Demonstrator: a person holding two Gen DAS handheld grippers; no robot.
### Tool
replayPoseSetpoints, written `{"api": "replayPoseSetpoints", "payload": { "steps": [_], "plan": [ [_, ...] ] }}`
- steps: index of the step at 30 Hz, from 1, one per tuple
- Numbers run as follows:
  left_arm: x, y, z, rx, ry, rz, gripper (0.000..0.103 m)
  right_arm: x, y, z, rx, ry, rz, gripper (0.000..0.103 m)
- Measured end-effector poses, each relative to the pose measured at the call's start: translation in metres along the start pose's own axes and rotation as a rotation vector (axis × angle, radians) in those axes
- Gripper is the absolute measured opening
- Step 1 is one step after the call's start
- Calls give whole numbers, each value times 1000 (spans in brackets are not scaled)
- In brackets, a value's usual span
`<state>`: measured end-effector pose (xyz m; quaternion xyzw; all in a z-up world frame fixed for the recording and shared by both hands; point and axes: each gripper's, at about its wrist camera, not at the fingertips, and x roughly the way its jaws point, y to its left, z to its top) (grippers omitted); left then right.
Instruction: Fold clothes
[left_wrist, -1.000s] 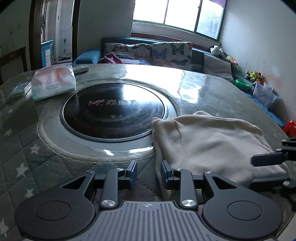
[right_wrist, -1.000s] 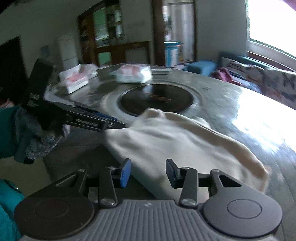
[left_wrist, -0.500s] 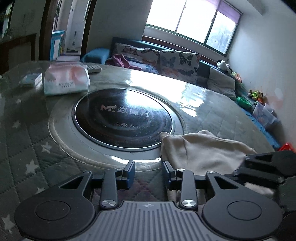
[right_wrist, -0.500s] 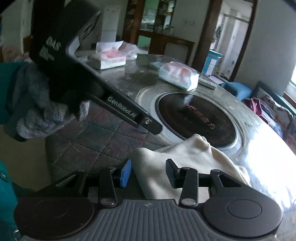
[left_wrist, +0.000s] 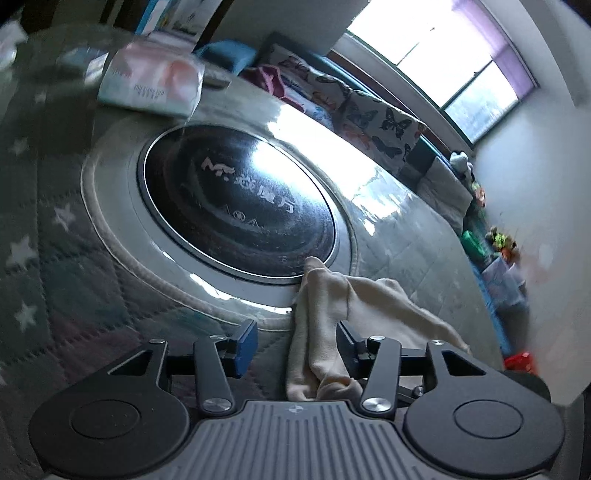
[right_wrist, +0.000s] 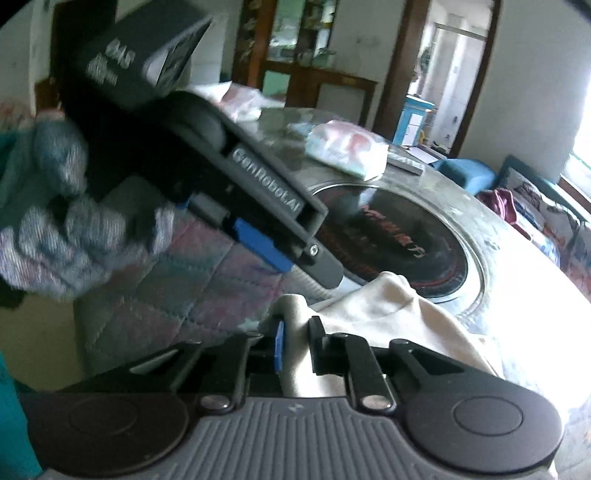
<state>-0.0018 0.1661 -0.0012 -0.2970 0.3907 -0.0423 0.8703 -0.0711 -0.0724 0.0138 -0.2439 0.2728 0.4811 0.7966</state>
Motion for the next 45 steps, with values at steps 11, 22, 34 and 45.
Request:
{"api": "replayPoseSetpoints", "payload": {
  "steps": [11, 22, 34, 45],
  "plan": [
    [16, 10, -5, -290, 47, -110, 56, -26, -27, 3, 105, -74, 3, 11],
    [28, 21, -10, -511, 77, -232, 56, -34, -30, 1, 124, -102, 3, 10],
    [44, 30, -6, -542, 133, -260, 54, -36, -25, -1, 129, -121, 17, 10],
    [58, 36, -6, -554, 161, -268, 20, -36, -18, -6, 121, -120, 33, 11]
  ]
}}
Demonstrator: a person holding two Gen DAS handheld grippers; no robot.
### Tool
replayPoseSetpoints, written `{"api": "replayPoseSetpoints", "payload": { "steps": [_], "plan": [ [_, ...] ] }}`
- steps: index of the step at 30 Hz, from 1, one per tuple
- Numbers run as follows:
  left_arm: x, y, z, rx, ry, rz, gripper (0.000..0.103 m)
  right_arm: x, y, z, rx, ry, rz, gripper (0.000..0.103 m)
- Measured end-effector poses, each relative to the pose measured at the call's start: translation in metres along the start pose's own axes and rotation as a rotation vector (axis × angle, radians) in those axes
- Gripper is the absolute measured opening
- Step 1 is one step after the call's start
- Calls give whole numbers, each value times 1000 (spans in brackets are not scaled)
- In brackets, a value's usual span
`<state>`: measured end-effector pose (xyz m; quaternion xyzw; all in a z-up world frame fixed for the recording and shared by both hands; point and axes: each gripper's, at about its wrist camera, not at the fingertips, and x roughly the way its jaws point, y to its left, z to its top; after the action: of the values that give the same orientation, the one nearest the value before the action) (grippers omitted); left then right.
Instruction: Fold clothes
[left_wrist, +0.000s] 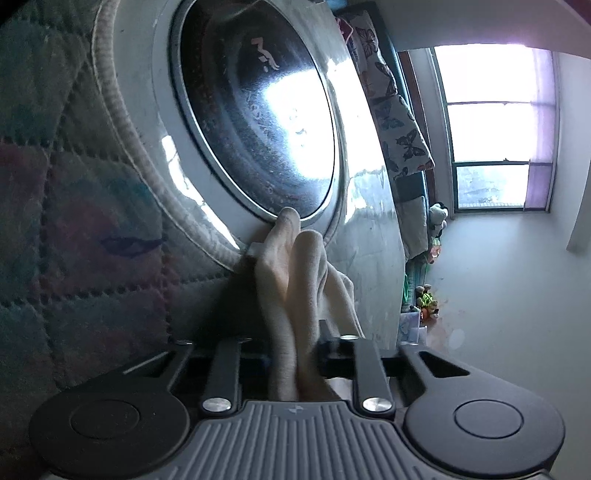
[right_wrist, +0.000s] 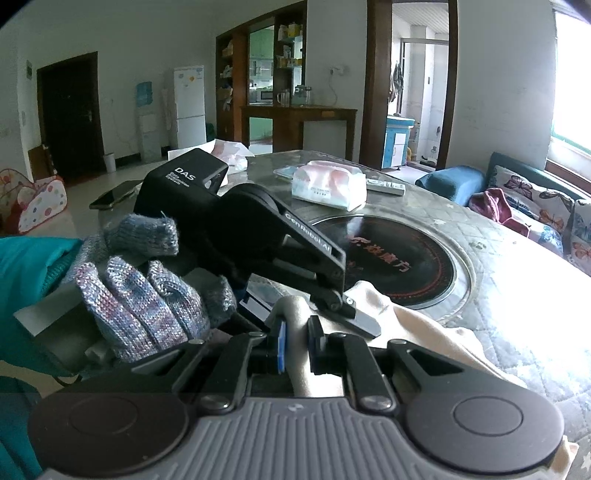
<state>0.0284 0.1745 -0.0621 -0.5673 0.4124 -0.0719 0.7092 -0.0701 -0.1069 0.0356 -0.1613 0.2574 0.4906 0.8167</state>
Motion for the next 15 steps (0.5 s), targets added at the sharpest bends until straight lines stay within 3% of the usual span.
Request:
{"api": "replayPoseSetpoints", "payload": {
  "steps": [8, 15],
  "plan": [
    [-2, -8, -6, 88, -31, 33, 17, -14, -10, -13, 82, -3, -20, 17],
    [-5, -15, -12, 165, -54, 72, 17, -44, -46, -37, 213, 2, -184, 20]
  ]
}}
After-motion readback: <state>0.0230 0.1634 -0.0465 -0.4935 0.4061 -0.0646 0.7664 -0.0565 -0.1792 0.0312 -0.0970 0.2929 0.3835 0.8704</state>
